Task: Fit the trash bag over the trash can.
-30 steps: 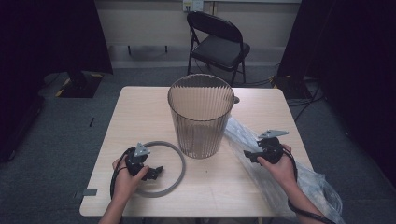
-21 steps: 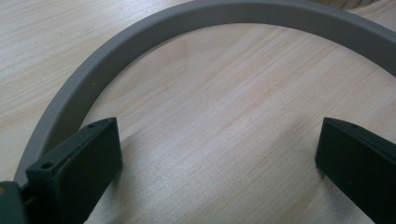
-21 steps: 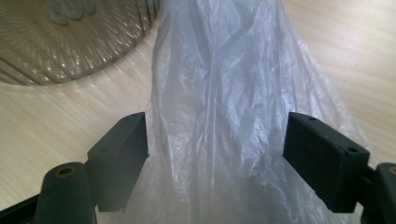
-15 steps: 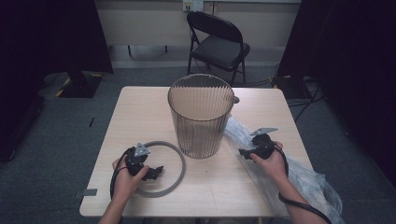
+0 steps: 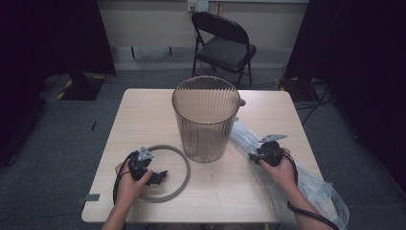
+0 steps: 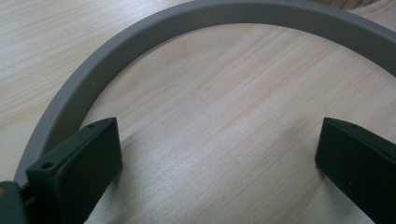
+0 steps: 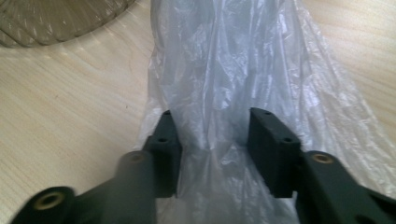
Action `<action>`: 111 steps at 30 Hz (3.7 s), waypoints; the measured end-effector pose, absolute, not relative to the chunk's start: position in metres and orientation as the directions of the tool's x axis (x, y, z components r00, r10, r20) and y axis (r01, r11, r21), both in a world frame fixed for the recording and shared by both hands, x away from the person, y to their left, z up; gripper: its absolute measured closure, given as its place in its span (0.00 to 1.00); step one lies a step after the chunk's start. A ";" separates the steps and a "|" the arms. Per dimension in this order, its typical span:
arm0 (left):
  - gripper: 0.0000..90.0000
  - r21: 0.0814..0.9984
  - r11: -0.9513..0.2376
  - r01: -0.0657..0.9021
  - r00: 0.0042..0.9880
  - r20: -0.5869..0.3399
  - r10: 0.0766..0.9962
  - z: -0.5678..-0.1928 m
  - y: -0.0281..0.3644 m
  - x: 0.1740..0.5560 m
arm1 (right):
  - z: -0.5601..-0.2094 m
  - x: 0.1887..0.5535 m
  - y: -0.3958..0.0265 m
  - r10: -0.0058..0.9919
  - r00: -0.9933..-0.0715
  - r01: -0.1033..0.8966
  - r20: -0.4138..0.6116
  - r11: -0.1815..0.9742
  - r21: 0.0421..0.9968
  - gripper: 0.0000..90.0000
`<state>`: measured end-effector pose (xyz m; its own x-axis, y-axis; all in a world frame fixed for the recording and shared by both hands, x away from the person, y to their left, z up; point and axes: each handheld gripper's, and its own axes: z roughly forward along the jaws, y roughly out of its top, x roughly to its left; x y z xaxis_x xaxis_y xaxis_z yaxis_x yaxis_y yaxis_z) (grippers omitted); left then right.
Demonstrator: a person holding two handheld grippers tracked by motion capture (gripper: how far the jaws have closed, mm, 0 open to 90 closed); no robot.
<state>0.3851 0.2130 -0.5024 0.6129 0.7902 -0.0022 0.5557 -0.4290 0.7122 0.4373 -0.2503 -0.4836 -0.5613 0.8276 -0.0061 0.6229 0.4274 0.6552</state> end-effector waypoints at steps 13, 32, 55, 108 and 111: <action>0.00 0.712 -0.429 0.556 0.613 -0.002 0.790 -0.502 0.213 0.385 | -0.480 0.433 -0.256 0.841 -0.540 0.663 0.038 0.398 0.634 0.96; 0.00 0.712 -0.429 0.556 0.613 -0.003 0.790 -0.502 0.213 0.385 | -0.446 0.436 -0.266 0.844 -0.533 0.663 0.068 0.366 0.653 1.00; 0.00 0.712 -0.434 0.552 0.618 0.000 0.786 -0.502 0.213 0.386 | -0.388 0.444 -0.271 0.833 -0.547 0.656 0.081 0.367 0.660 1.00; 0.00 0.712 -0.433 0.553 0.618 -0.002 0.786 -0.502 0.213 0.386 | -0.225 0.438 -0.152 0.617 -0.787 0.396 0.002 0.502 0.769 1.00; 0.00 0.712 -0.433 0.552 0.618 -0.002 0.786 -0.502 0.213 0.386 | -0.231 0.441 -0.144 0.602 -0.798 0.389 0.009 0.505 0.771 1.00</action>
